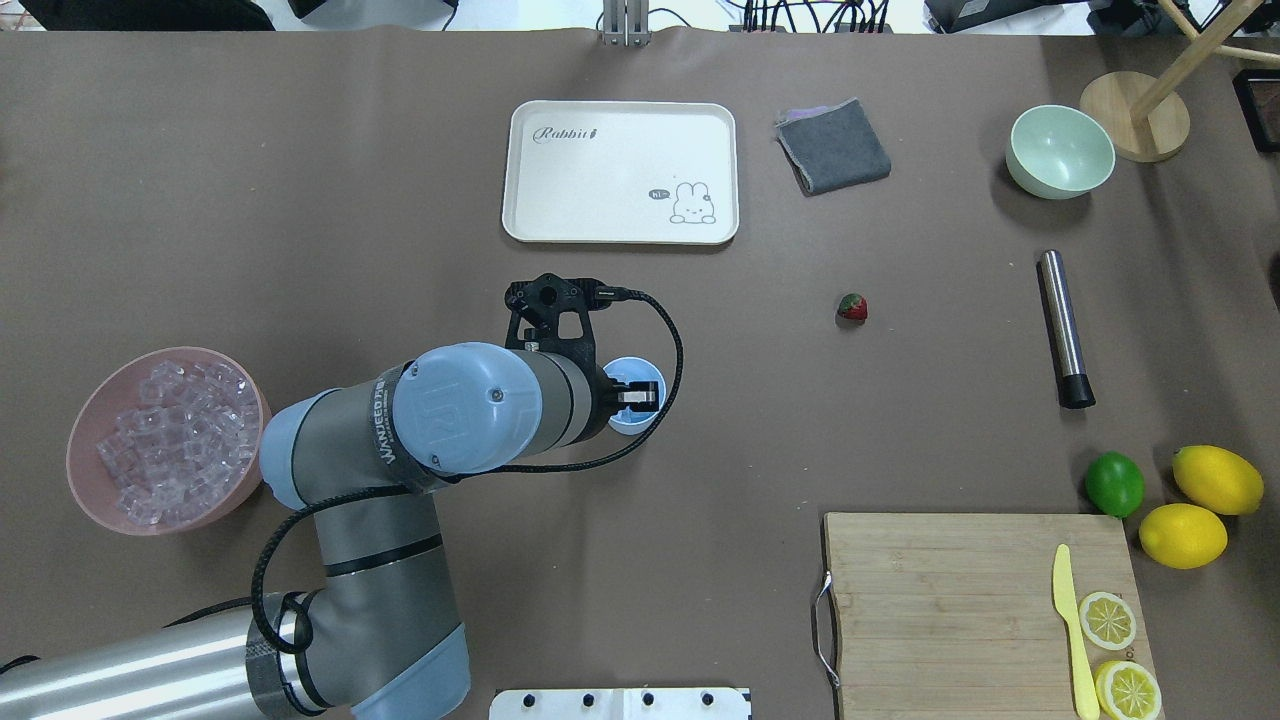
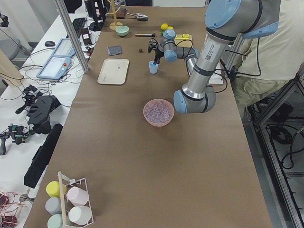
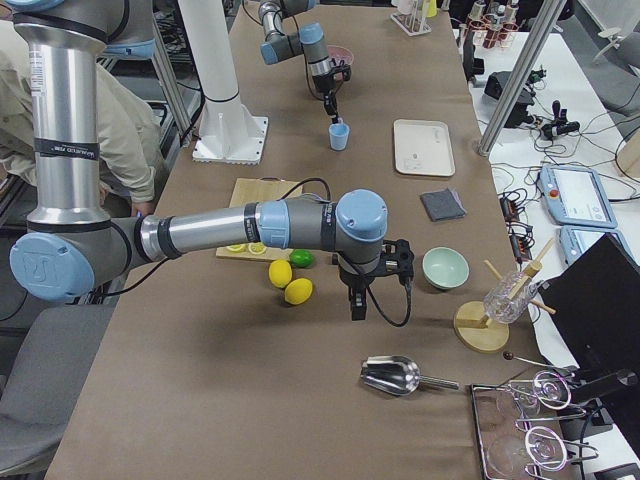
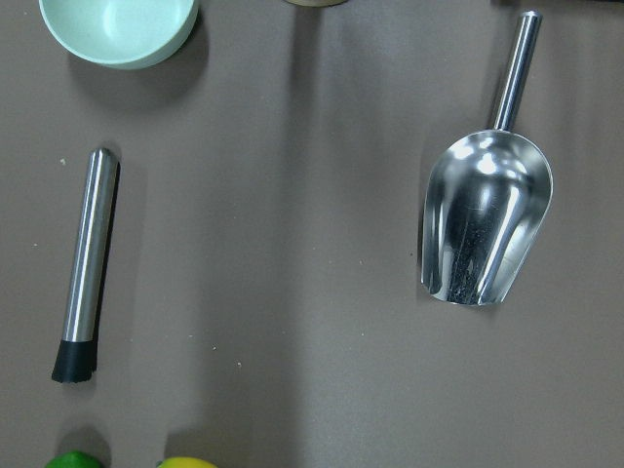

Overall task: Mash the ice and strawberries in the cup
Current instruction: 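Open the left gripper to drop the ice cube into the cup, then withdraw the left arm from the table while the right gripper reaches toward the strawberry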

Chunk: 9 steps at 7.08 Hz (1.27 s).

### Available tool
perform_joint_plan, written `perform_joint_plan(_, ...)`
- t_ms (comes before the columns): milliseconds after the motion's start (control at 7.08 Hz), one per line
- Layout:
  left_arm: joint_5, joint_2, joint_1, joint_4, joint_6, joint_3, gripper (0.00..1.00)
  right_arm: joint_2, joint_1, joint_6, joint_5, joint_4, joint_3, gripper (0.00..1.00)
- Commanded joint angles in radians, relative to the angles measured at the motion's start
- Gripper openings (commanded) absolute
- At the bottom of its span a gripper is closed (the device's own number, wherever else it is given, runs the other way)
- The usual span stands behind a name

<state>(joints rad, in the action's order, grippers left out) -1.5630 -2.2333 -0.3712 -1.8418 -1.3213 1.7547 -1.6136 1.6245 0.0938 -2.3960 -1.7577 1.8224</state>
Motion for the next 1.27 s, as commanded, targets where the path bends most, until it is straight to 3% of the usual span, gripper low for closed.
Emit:
perform_joint_plan(0,0.003,-0.011,0.003,0.001,-0.016,-0.003,0.96,-0.002,0.0,0.003,0.0,0.001,0.0,1.0)
perform_joint_plan(282,0.009,-0.006,-0.009,0.007,-0.007,0.015,0.97,0.001,-0.006,-0.003,-0.006,0.026,0.0,1.0)
perform_joint_plan(706,-0.023,0.095,-0.176,0.087,0.183,0.13,0.98,0.105,-0.118,-0.168,-0.05,0.04,0.001,1.0)
perform_joint_plan(1129,-0.181,0.184,-0.387,0.085,0.229,0.185,0.98,0.197,-0.318,-0.52,-0.051,0.22,-0.003,1.0)
